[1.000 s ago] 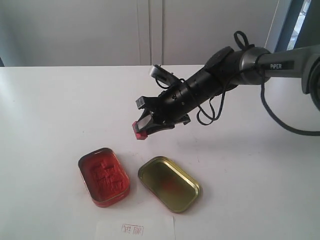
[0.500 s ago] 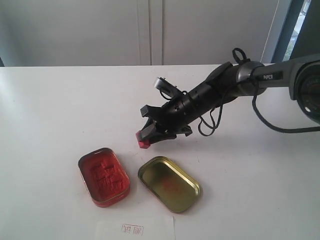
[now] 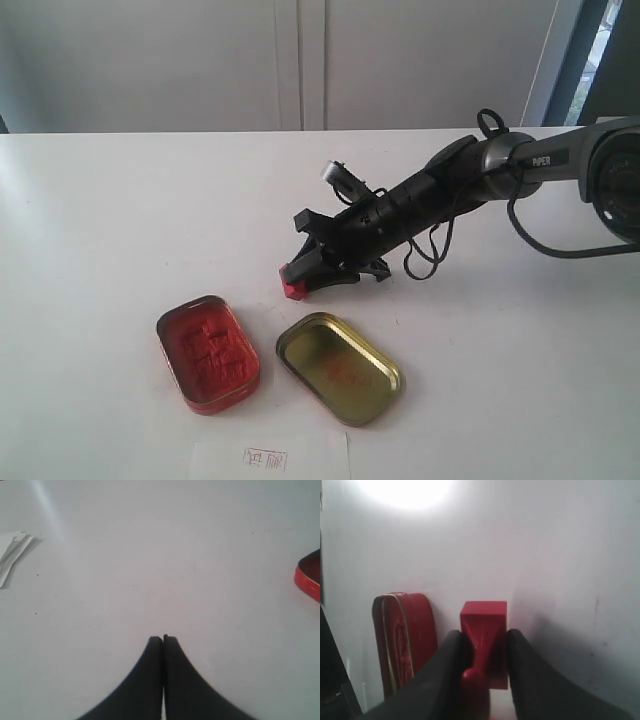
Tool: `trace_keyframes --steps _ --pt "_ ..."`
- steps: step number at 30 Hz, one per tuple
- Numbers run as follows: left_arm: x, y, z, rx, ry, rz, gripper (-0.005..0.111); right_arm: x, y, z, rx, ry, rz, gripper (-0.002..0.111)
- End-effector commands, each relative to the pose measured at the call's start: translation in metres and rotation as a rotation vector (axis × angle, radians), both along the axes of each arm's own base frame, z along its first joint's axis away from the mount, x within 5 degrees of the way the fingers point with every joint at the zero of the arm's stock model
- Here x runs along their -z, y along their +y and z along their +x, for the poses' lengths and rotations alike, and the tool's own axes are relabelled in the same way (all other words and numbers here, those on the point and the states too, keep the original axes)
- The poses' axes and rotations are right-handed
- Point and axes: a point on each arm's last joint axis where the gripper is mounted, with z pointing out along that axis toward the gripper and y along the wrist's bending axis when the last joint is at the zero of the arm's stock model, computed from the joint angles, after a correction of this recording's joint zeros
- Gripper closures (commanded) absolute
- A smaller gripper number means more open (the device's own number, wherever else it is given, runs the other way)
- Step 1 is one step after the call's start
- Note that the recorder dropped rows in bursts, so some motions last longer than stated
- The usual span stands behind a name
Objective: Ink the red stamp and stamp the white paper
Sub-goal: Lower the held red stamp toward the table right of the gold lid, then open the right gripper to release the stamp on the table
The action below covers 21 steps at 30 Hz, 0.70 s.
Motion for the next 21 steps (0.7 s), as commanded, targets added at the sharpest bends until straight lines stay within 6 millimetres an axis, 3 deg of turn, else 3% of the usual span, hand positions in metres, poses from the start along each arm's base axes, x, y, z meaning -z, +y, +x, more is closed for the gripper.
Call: trace_keyframes --steps 1,14,21 --pt "-0.0004 -0.0007 -0.0003 0.005 -0.004 -0.012 0.107 -0.0015 -0.0039 0.0038 0.016 -0.009 0.006 0.102" --pt "-0.0004 -0.0007 -0.0003 0.005 -0.004 -0.012 0.107 -0.0011 -0.0117 0.0080 0.056 0.007 -0.001 0.071" --pt "-0.0004 -0.0007 -0.0003 0.005 -0.004 -0.012 0.107 -0.0005 -0.0121 0.0093 0.070 0.003 -0.009 0.064"
